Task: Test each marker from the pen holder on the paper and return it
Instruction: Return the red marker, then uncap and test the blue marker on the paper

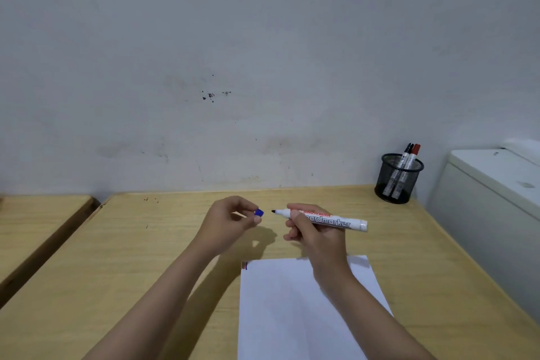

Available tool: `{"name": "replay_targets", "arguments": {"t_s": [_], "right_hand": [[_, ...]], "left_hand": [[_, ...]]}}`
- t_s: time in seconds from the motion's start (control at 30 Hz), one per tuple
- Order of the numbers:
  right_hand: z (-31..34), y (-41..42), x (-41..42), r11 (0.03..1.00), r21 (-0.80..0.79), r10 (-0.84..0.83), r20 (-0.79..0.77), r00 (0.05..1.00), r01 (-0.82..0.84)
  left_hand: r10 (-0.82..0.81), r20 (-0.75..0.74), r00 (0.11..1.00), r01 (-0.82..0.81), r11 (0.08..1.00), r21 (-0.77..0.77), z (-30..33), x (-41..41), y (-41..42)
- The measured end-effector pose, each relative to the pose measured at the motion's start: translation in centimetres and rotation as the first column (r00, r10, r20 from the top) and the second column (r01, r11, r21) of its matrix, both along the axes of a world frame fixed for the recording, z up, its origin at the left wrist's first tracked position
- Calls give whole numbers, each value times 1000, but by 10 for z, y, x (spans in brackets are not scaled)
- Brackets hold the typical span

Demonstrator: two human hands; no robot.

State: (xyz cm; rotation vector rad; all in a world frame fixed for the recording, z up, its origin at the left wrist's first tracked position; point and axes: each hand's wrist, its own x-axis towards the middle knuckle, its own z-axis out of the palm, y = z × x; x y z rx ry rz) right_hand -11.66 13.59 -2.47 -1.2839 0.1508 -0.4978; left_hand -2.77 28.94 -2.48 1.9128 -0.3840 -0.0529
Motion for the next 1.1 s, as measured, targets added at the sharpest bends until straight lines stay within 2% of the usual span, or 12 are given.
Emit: {"name": "replay_targets", "arguments": {"t_s": [0.13, 0.43, 0.57, 0.7, 0.87, 1.0, 1.1], "right_hand": [[18, -5, -6, 998, -63, 1, 50, 999, 2], [40, -5, -37, 955, -287, 96, 50, 994, -77], [49, -5, -51, 933, -339, 152, 71, 986, -120], [55, -4, -66, 930, -332, 210, 125, 970, -159], [61, 0, -81, 919, -338, 277, 180, 944, -205], [63, 0, -80, 945, -241, 263, 162, 951, -220], [65, 0, -73, 952, -73, 300, 49, 953, -297]], "left_hand": [[-45, 4, 999, 45, 989, -141, 24, -28, -1], [-87, 113, 990, 104, 983, -154, 47, -68, -4], [-111, 151, 982, 141, 968, -207, 55, -84, -2], [-109, 265, 958, 163, 967, -193, 66, -99, 4], [-138, 496, 857, 211, 973, -94, 80, -114, 11], [-131, 461, 877, 199, 975, -101, 81, -114, 9], [-73, 441, 895, 130, 986, -101, 81, -108, 3]]}}
